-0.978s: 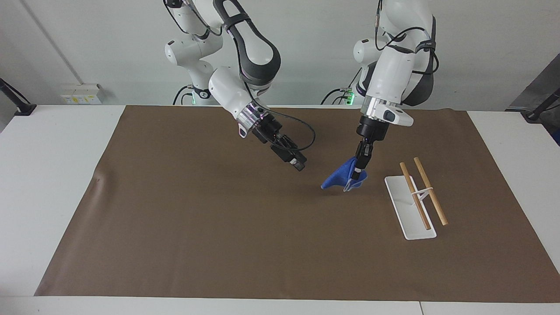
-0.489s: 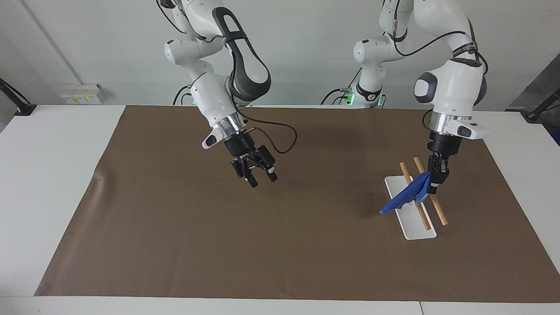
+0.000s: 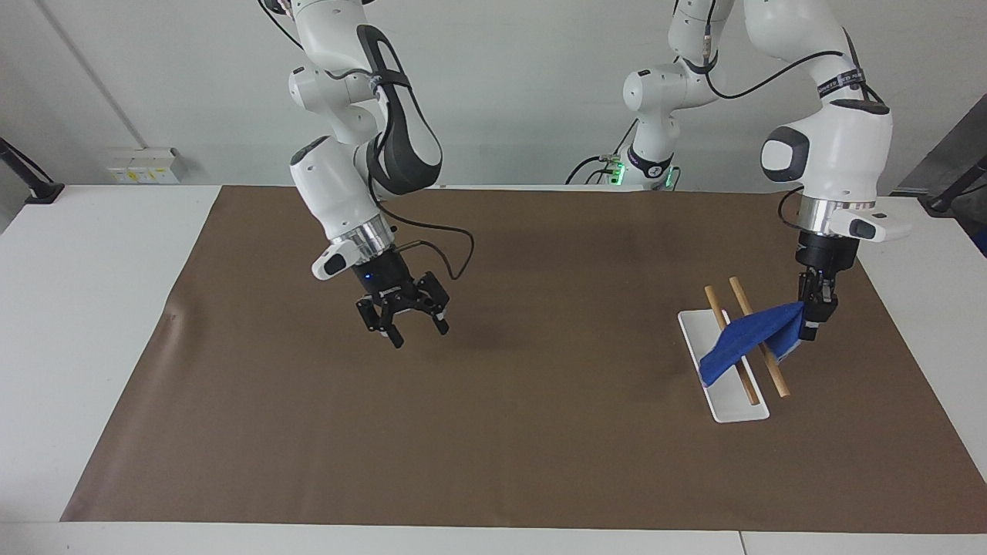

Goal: Right arm passes towel to left arm to hang
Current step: 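Carry the towel with the left gripper over the dowels while the right gripper retracts, then lower the towel with the left gripper over the wooden dowel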

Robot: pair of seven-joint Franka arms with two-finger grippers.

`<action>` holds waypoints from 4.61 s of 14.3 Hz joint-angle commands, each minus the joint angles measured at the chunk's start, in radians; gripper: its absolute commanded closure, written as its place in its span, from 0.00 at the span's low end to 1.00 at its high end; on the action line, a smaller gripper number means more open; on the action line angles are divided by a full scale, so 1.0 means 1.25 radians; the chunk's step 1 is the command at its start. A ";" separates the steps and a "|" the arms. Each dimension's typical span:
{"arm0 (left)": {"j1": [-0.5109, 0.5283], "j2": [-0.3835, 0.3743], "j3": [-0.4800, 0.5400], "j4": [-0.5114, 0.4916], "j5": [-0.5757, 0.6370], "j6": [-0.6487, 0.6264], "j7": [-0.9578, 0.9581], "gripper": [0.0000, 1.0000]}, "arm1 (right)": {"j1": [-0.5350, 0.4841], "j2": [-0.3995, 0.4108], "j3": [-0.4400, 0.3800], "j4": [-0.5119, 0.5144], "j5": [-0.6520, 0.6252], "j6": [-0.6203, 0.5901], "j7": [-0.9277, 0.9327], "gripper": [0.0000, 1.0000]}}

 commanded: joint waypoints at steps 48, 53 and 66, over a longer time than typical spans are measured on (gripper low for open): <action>-0.005 0.115 -0.033 0.088 0.059 0.059 -0.089 1.00 | -0.128 -0.172 -0.006 0.280 -0.212 -0.740 0.217 0.00; -0.006 0.117 -0.031 0.050 0.065 0.065 -0.077 1.00 | -0.128 -0.172 -0.006 0.280 -0.212 -0.740 0.215 0.00; 0.005 0.160 -0.025 0.100 0.067 0.061 -0.061 0.09 | -0.128 -0.172 -0.006 0.280 -0.212 -0.740 0.215 0.00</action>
